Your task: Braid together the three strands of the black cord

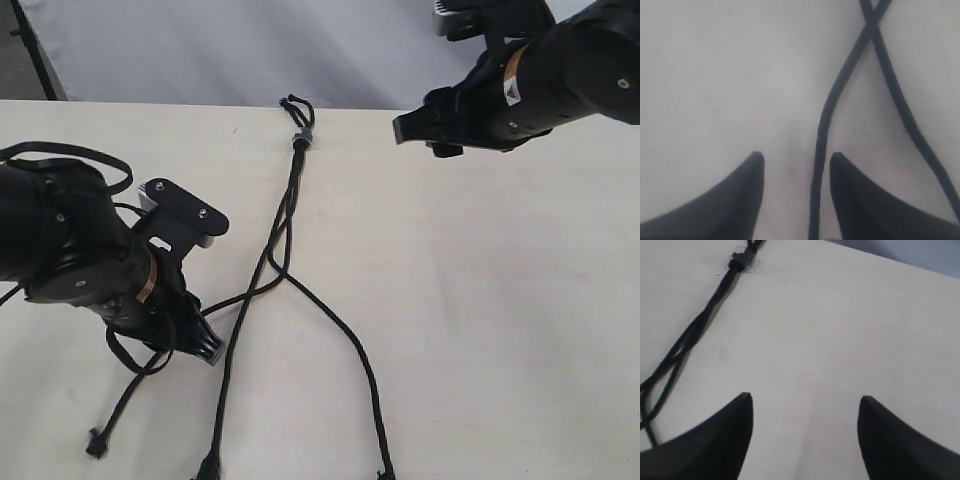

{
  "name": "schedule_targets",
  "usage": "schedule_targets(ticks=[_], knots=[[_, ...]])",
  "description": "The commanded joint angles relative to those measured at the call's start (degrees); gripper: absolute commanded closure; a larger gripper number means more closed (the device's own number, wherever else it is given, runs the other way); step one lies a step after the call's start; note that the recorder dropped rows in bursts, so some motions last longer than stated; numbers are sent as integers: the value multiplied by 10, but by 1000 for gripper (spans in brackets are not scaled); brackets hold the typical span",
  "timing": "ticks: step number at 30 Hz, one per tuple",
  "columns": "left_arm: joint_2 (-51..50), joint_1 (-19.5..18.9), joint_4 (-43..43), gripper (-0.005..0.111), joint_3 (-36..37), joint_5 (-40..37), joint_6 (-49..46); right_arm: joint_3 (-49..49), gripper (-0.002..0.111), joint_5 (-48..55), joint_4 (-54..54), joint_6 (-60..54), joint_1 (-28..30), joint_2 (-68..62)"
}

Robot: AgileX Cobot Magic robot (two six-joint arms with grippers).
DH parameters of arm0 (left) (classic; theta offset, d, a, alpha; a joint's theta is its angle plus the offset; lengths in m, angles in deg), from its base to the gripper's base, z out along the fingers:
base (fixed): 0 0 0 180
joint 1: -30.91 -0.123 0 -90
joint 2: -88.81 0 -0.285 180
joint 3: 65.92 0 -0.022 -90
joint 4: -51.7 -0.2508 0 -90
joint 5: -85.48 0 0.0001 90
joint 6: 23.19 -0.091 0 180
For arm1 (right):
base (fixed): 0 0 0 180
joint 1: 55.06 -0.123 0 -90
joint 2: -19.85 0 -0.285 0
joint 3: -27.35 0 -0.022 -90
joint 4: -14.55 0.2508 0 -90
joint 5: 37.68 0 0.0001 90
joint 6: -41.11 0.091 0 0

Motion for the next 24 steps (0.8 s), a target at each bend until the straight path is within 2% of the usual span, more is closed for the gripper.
schedule_targets(ticks=[1,5,9,13,16,19,24], knots=[[5,-2,8,54,27,52,5,-1,50,20,34,-17,-50,-4],[7,-9,-4,54,28,19,19,-1,50,41,34,-20,-107,-40],[16,-56,-57,54,43,-5,113,-1,50,54,62,-20,-157,-77],[28,-115,-80,54,82,47,148,-1,50,46,70,-20,-208,-107],[39,-143,-80,54,104,104,148,-1,50,1,98,-18,-240,-123],[46,-148,-80,54,108,113,150,-1,50,-32,119,-18,-263,-138],[53,-148,-80,54,109,112,150,-1,50,-16,124,-18,-288,-161]])
